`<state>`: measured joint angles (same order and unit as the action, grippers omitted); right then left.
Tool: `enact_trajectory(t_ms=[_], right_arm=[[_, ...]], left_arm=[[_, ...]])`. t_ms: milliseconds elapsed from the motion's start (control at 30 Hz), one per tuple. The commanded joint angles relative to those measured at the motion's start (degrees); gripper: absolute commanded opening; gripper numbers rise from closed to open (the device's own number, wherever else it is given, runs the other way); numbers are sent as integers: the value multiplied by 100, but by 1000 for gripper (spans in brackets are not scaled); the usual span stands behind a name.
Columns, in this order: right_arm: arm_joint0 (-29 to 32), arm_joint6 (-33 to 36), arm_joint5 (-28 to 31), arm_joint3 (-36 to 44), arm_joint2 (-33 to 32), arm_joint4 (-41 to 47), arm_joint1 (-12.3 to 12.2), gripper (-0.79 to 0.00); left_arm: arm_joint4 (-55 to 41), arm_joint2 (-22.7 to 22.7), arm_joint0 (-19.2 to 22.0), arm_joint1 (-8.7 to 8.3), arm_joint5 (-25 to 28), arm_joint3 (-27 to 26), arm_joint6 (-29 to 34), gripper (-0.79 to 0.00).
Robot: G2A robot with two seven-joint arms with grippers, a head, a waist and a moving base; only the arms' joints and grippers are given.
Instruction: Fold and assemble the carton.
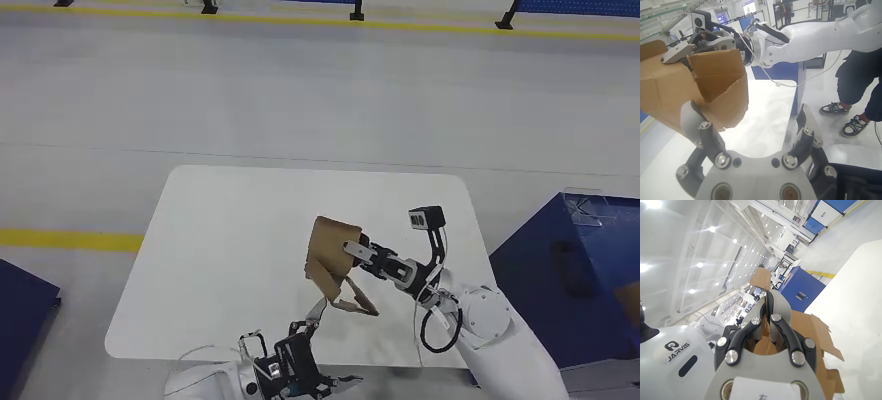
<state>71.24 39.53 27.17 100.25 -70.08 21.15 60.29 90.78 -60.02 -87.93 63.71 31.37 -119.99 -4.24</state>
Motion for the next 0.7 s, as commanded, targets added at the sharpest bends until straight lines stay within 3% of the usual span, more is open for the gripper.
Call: enact_trajectory(t_ms=[0, 667], right_arm=[[15, 5, -7, -17, -21, 36, 1, -785], [15, 5, -7, -17, -21, 36, 1, -785]], left_arm=[[-137, 102, 134, 37, -162, 112, 81, 0], [-318, 147, 228, 68, -313, 187, 227, 0]])
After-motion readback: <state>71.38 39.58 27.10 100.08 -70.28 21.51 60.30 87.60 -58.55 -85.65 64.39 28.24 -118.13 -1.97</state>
